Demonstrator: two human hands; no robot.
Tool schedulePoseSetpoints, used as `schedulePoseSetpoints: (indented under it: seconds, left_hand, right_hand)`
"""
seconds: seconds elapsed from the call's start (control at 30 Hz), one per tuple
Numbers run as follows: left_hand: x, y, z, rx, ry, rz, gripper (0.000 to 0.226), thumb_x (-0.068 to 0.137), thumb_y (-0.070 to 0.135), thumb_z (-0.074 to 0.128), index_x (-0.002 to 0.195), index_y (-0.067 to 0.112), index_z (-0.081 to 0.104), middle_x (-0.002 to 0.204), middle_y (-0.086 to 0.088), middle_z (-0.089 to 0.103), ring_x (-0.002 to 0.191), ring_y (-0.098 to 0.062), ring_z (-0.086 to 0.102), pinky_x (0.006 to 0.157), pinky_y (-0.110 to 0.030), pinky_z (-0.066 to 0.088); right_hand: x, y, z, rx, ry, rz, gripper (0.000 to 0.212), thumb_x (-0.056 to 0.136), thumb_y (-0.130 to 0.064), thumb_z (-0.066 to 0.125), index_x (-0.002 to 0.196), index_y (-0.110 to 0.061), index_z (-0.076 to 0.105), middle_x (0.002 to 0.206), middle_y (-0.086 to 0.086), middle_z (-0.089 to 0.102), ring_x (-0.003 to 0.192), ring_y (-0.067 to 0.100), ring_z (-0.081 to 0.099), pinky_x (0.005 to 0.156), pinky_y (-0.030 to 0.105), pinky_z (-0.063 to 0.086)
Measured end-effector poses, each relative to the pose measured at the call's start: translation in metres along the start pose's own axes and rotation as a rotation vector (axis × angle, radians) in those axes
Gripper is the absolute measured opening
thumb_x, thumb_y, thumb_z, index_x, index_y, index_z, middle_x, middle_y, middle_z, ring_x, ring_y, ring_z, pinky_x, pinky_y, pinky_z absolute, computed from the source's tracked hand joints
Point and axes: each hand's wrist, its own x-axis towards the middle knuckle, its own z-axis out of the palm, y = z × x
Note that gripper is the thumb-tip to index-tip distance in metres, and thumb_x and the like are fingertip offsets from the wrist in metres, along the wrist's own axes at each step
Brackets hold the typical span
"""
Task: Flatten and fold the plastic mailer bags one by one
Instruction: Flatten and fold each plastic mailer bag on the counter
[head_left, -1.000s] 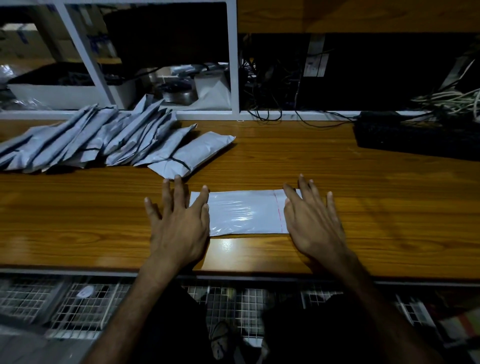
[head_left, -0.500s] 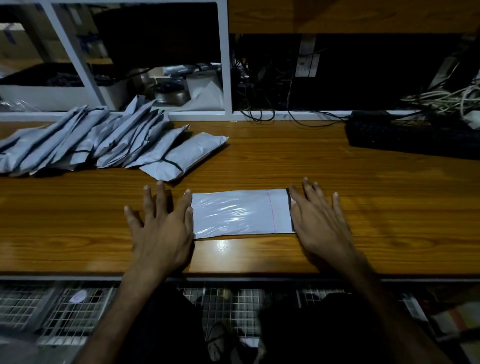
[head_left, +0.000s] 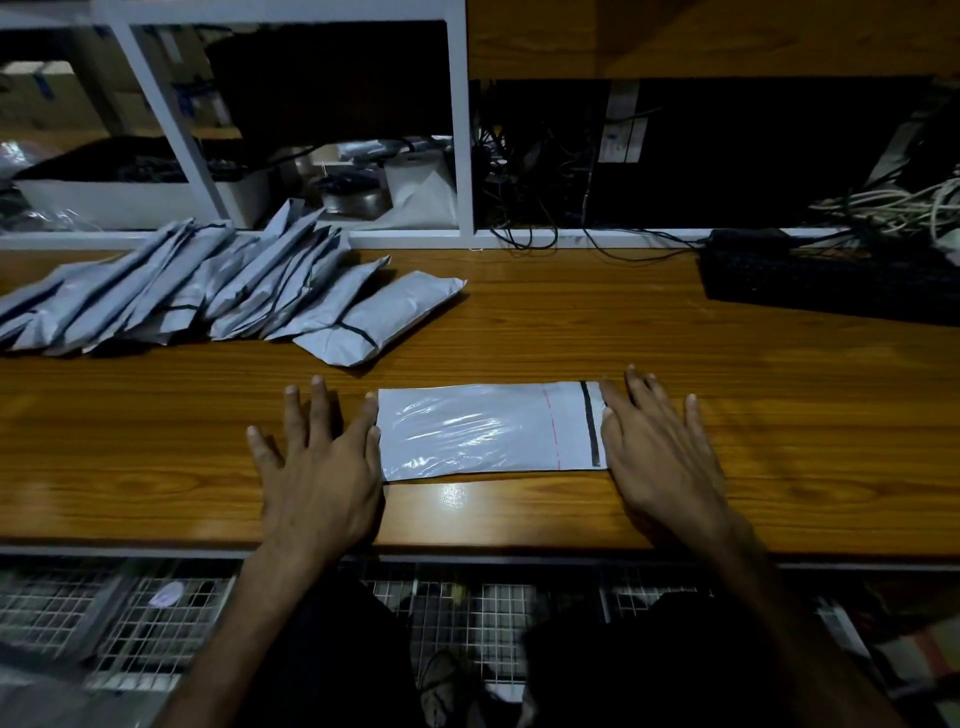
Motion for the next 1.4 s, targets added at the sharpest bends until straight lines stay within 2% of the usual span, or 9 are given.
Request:
schedulePoseSetpoints:
  seconds: [0.23, 0.43, 0.67, 0.8, 0.9, 0.97, 1.07, 1.23, 1.4]
  left_hand:
    - [-0.005, 0.001, 0.001, -0.048, 0.062, -0.012, 0.052, 0.109, 0.046, 0.018, 0.159, 0.038, 0.03, 0.173, -0.013, 0.0, 0.158, -0.039, -0.014, 0.121, -0.072, -0.001]
    - [-0.02, 0.007, -0.004, -0.182, 0.225, -0.048, 0.072, 0.103, 0.068, 0.009, 0.149, 0.029, 0.048, 0.142, -0.009, 0.06, 0.14, -0.033, 0.045, 0.122, -0.066, 0.021]
    - [-0.031, 0.036, 0.0, -0.278, 0.175, 0.004, 0.085, 0.092, 0.082, 0.028, 0.157, 0.03, 0.038, 0.143, -0.004, 0.058, 0.138, -0.027, 0.046, 0.125, -0.057, 0.016]
    - [-0.029, 0.045, -0.002, -0.401, 0.172, -0.022, 0.073, 0.091, 0.067, 0.06, 0.153, 0.032, 0.045, 0.139, -0.004, 0.054, 0.132, -0.027, 0.047, 0.12, -0.057, 0.03]
    - [-0.028, 0.048, -0.006, -0.609, 0.197, -0.057, 0.071, 0.086, 0.052, 0.076, 0.15, 0.035, 0.051, 0.134, 0.002, 0.05, 0.122, -0.017, 0.046, 0.095, -0.04, 0.044]
    - [-0.028, 0.049, -0.008, -0.75, 0.218, -0.066, 0.067, 0.084, 0.036, 0.083, 0.146, 0.035, 0.056, 0.134, 0.002, 0.047, 0.119, -0.011, 0.043, 0.091, -0.03, 0.039]
    - [-0.028, 0.047, -0.01, -0.887, 0.238, -0.073, 0.06, 0.082, 0.023, 0.086, 0.135, 0.036, 0.063, 0.135, 0.001, 0.047, 0.119, -0.011, 0.044, 0.088, -0.021, 0.039]
    - [-0.028, 0.041, -0.01, -1.108, 0.187, -0.037, 0.057, 0.075, 0.014, 0.092, 0.119, 0.043, 0.071, 0.135, 0.001, 0.056, 0.113, -0.025, 0.064, 0.088, -0.046, 0.06]
    - [-0.036, 0.064, -0.007, -1.237, 0.087, 0.088, 0.053, 0.074, 0.002, 0.089, 0.11, 0.038, 0.075, 0.133, -0.005, 0.059, 0.105, -0.023, 0.071, 0.06, -0.027, 0.061]
  right_hand:
    - [-0.007, 0.005, 0.001, 0.047, 0.064, 0.031, 0.051, 0.112, -0.034, 0.025, 0.162, -0.029, 0.026, 0.171, 0.007, 0.02, 0.159, 0.023, 0.012, 0.128, 0.053, 0.005]
    - [-0.011, 0.004, -0.004, 0.248, 0.154, 0.068, 0.056, 0.109, -0.051, 0.026, 0.157, -0.025, 0.041, 0.16, -0.001, 0.044, 0.152, 0.019, 0.031, 0.129, 0.048, 0.002]
    - [-0.023, -0.006, -0.002, 0.248, 0.11, -0.009, 0.077, 0.095, -0.08, 0.034, 0.158, -0.035, 0.033, 0.148, -0.005, 0.05, 0.141, 0.017, 0.044, 0.127, 0.053, 0.001]
    - [-0.024, -0.011, -0.002, 0.374, 0.105, 0.023, 0.071, 0.091, -0.071, 0.056, 0.152, -0.041, 0.038, 0.145, -0.008, 0.05, 0.138, 0.018, 0.046, 0.127, 0.053, 0.007]
    - [-0.026, -0.014, -0.006, 0.591, 0.15, 0.074, 0.061, 0.088, -0.053, 0.073, 0.142, -0.041, 0.048, 0.133, -0.009, 0.052, 0.127, 0.016, 0.051, 0.114, 0.044, 0.035]
    - [-0.028, -0.017, -0.009, 0.73, 0.169, 0.103, 0.053, 0.087, -0.044, 0.078, 0.134, -0.042, 0.054, 0.125, -0.012, 0.05, 0.117, 0.014, 0.055, 0.095, 0.037, 0.048]
    - [-0.033, -0.018, -0.013, 0.847, 0.188, 0.105, 0.044, 0.086, -0.037, 0.082, 0.123, -0.043, 0.059, 0.122, -0.017, 0.048, 0.103, 0.008, 0.06, 0.084, 0.043, 0.06]
    - [-0.062, -0.012, -0.026, 0.898, 0.212, 0.076, 0.041, 0.085, -0.033, 0.084, 0.117, -0.046, 0.061, 0.124, -0.024, 0.046, 0.102, 0.004, 0.057, 0.079, 0.033, 0.056]
    - [-0.111, 0.005, -0.042, 0.902, 0.232, 0.132, 0.045, 0.083, -0.03, 0.085, 0.119, -0.045, 0.062, 0.131, -0.027, 0.049, 0.112, 0.002, 0.054, 0.083, 0.026, 0.047]
